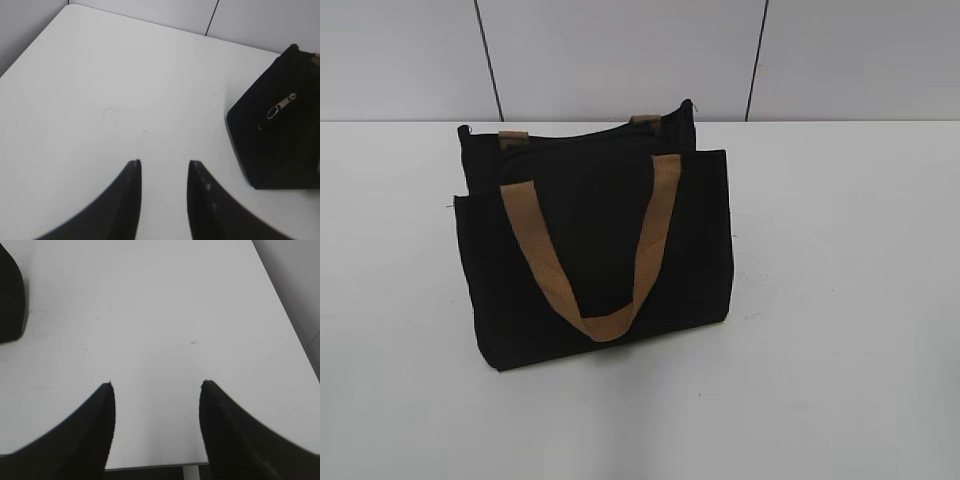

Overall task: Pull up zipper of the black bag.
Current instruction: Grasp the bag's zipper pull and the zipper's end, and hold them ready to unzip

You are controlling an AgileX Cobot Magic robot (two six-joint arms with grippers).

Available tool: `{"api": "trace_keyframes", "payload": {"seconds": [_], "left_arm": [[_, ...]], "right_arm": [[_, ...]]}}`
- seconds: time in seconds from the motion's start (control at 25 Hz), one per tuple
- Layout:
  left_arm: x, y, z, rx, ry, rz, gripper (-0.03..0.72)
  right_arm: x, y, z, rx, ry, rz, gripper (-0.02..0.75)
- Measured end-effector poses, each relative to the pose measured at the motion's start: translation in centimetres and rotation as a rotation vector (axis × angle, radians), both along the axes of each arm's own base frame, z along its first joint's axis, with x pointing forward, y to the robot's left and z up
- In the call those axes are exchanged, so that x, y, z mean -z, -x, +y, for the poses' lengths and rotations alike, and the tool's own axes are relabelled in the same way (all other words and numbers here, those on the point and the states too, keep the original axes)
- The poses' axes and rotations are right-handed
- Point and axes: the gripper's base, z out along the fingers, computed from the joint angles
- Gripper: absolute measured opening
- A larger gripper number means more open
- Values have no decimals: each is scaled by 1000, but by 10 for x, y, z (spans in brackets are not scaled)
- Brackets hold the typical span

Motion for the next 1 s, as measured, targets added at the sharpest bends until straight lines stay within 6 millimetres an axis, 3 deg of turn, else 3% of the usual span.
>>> {"api": "trace_keyframes", "payload": {"seconds": [0.76,1.0], "left_arm": [[-1,-2,0,0,0,6,239],[-34,-16,0,23,-52,-64,246]], "right_arm": [[0,0,0,0,0,0,422],[0,0,0,0,0,0,422]]}}
